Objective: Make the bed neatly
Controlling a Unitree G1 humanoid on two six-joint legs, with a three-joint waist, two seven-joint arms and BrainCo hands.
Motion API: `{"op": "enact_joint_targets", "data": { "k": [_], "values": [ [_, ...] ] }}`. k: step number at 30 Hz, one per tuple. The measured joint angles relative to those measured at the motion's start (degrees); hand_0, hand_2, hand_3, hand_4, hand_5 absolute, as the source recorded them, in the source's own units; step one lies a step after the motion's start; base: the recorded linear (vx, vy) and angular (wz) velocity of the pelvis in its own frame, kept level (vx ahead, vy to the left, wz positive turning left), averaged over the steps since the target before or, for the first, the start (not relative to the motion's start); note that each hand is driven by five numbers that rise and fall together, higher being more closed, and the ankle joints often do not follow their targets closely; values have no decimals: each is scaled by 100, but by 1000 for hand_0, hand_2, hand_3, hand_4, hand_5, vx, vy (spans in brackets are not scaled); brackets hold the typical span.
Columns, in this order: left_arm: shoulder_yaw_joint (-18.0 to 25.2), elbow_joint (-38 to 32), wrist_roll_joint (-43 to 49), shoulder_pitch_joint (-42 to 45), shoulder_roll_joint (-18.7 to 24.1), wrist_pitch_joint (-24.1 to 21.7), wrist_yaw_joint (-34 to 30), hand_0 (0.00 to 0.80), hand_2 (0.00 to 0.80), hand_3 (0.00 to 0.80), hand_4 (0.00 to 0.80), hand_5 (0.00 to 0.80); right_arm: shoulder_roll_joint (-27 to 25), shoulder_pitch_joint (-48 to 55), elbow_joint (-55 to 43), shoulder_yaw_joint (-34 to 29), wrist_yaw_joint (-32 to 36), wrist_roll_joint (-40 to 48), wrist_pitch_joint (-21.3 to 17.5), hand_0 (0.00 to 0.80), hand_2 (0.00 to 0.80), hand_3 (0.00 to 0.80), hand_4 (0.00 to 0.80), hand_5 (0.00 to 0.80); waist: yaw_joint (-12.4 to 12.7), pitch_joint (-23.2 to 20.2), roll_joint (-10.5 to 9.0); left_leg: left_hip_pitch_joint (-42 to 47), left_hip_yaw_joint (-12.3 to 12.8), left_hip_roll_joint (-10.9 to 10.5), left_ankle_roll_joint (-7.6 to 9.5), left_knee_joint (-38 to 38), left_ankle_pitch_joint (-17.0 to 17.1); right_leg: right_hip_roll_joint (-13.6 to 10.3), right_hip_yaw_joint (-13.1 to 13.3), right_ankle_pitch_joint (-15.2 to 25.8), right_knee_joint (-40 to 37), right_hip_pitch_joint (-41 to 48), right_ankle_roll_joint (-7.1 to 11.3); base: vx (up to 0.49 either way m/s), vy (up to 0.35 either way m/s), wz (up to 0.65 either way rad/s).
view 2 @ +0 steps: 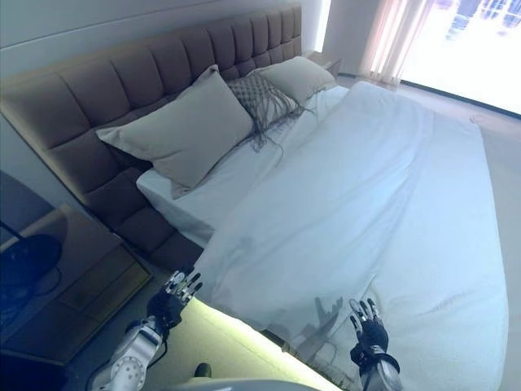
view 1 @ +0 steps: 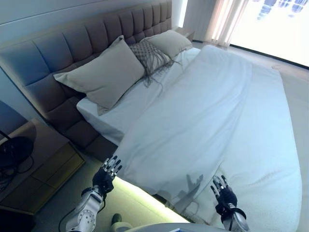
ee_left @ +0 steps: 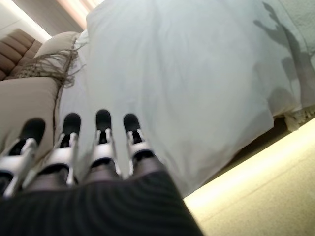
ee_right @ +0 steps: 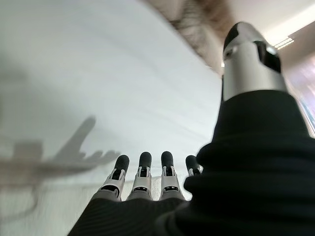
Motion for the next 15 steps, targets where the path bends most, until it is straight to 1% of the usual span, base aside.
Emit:
{"op": "enact_joint_targets", "data": {
  "k": [3,4,6,7,8,10,11,12,13,14,15],
  "values": [
    [-49,1,-5,-25,2,-2,-3,0,0,0,0,0,-181,-126,312,327,208,14,190,0,0,0,0,0,112,39,34,-72,-26,0,-6,26,8,4,-12,-3,7,-52,0,-88,33,2],
    [-122,0,-82,-45,22,-11,-6,0,0,0,0,0,-203,-252,515,428,371,232,208,0,0,0,0,0,152,55,59,-206,-70,0,-4,51,17,8,-50,-8,15,-120,-3,-174,28,15],
    [-376,1,-150,-225,66,-8,-22,0,0,0,0,0,-223,-592,964,474,708,752,195,0,0,0,0,0,292,169,154,-546,-269,-4,-9,165,84,28,-174,-7,128,-388,-9,-208,12,37],
    [-474,-3,-169,-371,68,-8,-40,0,0,0,0,0,-264,-813,1134,475,835,976,194,0,0,0,0,0,333,321,229,-726,-375,-16,14,227,119,32,-269,-9,197,-455,-13,-247,-15,58],
    [-571,-4,-212,-525,72,-7,-60,0,0,0,0,0,-333,-1039,1273,479,1093,1323,147,0,0,0,0,0,415,536,364,-943,-544,-52,1,309,181,33,-380,-10,292,-581,-11,-256,-28,60],
    [-779,-5,-347,-831,128,-20,-90,0,0,0,0,0,-461,-1468,1485,479,1633,1859,73,0,0,0,0,0,532,844,577,-1448,-812,-112,26,532,265,22,-541,-30,503,-916,-12,-172,-26,51],
    [-841,-5,-372,-981,146,-19,-97,0,0,0,0,0,-530,-1629,1564,473,1866,2047,73,0,0,0,0,0,575,985,654,-1633,-871,-137,55,594,291,-2,-584,-27,571,-1030,-12,-123,-50,40],
    [-865,-6,-388,-1055,188,-35,-97,0,0,0,0,0,-535,-1844,1638,478,2073,2190,70,0,0,0,0,0,661,1116,652,-1738,-887,-202,70,666,329,-41,-609,-46,655,-1104,18,-160,-71,42],
    [-949,-14,-425,-1183,294,-50,-98,0,0,0,0,0,-538,-2027,1740,493,2304,2282,66,0,0,0,0,0,670,1248,641,-1878,-952,-266,75,807,329,-89,-623,-142,807,-1186,41,-102,-72,41],
    [-999,-15,-446,-1335,381,-63,-96,0,0,0,0,0,-558,-2249,1868,493,2450,2289,65,0,0,0,0,0,674,1382,627,-1982,-994,-284,101,872,305,-122,-628,-240,959,-1287,44,-93,-89,38],
    [-1007,-17,-446,-1502,448,-68,-89,0,0,0,0,0,-586,-2472,1994,493,2498,2275,50,0,0,0,0,0,768,1526,590,-2071,-1035,-302,101,900,305,-151,-629,-307,1099,-1400,42,-96,-119,26]
  ]
}}
